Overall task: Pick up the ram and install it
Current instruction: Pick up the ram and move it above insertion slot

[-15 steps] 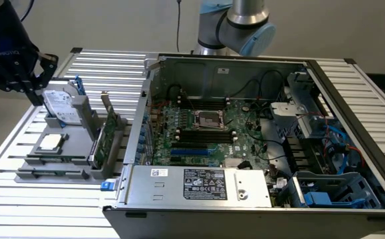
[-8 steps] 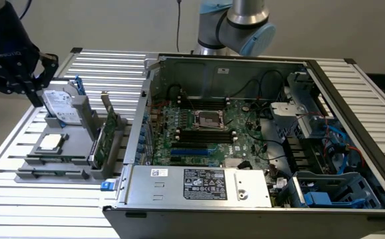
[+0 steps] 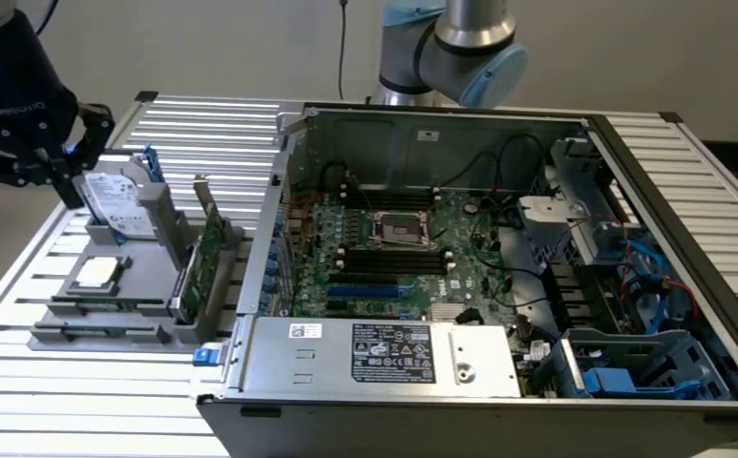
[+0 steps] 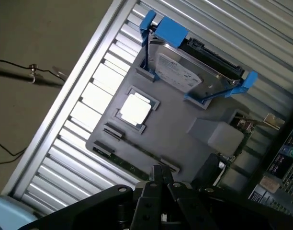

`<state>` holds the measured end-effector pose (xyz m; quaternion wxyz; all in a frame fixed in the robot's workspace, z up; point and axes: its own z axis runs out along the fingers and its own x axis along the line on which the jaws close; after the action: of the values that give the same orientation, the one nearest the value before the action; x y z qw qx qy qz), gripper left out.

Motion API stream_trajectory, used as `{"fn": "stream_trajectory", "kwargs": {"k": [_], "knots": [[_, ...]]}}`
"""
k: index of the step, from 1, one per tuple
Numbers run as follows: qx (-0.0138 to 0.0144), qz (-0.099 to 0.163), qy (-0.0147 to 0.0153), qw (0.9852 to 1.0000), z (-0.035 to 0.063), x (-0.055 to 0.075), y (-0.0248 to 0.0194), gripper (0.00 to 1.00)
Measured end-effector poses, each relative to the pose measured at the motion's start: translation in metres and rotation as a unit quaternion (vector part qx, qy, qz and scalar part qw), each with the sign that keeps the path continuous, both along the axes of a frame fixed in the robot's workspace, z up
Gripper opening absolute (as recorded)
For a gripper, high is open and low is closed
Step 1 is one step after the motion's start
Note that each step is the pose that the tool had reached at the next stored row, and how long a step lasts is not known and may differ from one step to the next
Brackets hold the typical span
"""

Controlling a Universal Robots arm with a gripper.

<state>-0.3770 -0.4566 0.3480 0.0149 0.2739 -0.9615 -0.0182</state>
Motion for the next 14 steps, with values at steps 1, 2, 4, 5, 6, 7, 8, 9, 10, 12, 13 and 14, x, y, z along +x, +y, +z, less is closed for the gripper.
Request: {"fn": "stream_trajectory", "kwargs": {"k": [1, 2, 4, 5, 6, 7, 8, 9, 10, 12, 13, 14], "knots": [[0.0000, 0.009, 0.0000, 1.0000, -0.0005, 0.0000, 0.0000, 0.11], [0.0000, 0.018, 0.0000, 0.9998, -0.0011, 0.0000, 0.0000, 0.11], [0.0000, 0.036, 0.0000, 0.9994, -0.0021, 0.0000, 0.0000, 0.11], [0.0000, 0.045, 0.0000, 0.9990, -0.0027, 0.0000, 0.0000, 0.11], [0.0000, 0.055, 0.0000, 0.9985, -0.0032, 0.0000, 0.0000, 0.11], [0.0000, 0.064, 0.0000, 0.9980, -0.0037, 0.0000, 0.0000, 0.11], [0.0000, 0.073, 0.0000, 0.9974, -0.0043, 0.0000, 0.0000, 0.11], [0.0000, 0.082, 0.0000, 0.9967, -0.0048, 0.0000, 0.0000, 0.11], [-0.0001, 0.091, 0.0000, 0.9959, -0.0053, 0.0000, 0.0000, 0.11], [-0.0001, 0.109, 0.0000, 0.9940, -0.0064, 0.0000, 0.0000, 0.11], [-0.0001, 0.118, 0.0000, 0.9930, -0.0069, 0.0000, 0.0000, 0.11], [-0.0001, 0.127, 0.0000, 0.9919, -0.0074, 0.0000, 0.0000, 0.11]]}}
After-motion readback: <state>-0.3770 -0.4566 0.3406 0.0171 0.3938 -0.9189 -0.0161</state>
